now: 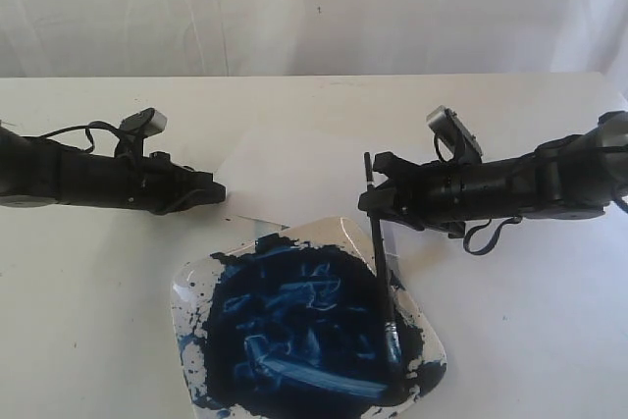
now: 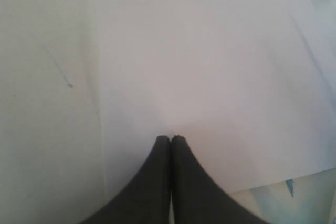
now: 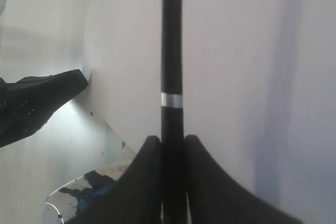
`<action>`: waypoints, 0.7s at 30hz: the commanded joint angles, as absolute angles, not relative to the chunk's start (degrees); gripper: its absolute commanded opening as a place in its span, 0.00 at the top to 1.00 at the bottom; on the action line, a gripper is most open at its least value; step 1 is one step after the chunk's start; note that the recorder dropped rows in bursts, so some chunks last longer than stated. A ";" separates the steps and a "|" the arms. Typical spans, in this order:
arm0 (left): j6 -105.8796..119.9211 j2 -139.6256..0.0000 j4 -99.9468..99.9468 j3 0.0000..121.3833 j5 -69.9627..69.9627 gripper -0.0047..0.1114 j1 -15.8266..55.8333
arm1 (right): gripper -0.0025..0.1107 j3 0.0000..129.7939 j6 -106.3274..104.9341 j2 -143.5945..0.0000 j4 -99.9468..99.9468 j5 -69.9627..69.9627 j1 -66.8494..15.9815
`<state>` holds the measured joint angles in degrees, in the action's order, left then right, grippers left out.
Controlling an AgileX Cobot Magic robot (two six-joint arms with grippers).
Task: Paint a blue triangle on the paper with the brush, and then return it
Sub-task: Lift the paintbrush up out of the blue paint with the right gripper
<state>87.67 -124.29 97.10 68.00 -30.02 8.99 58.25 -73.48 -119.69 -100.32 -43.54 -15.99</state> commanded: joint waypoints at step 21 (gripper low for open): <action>87.83 -124.49 97.21 68.08 -30.03 0.96 9.33 | 0.98 60.63 -74.48 -119.70 -99.95 -48.50 -16.01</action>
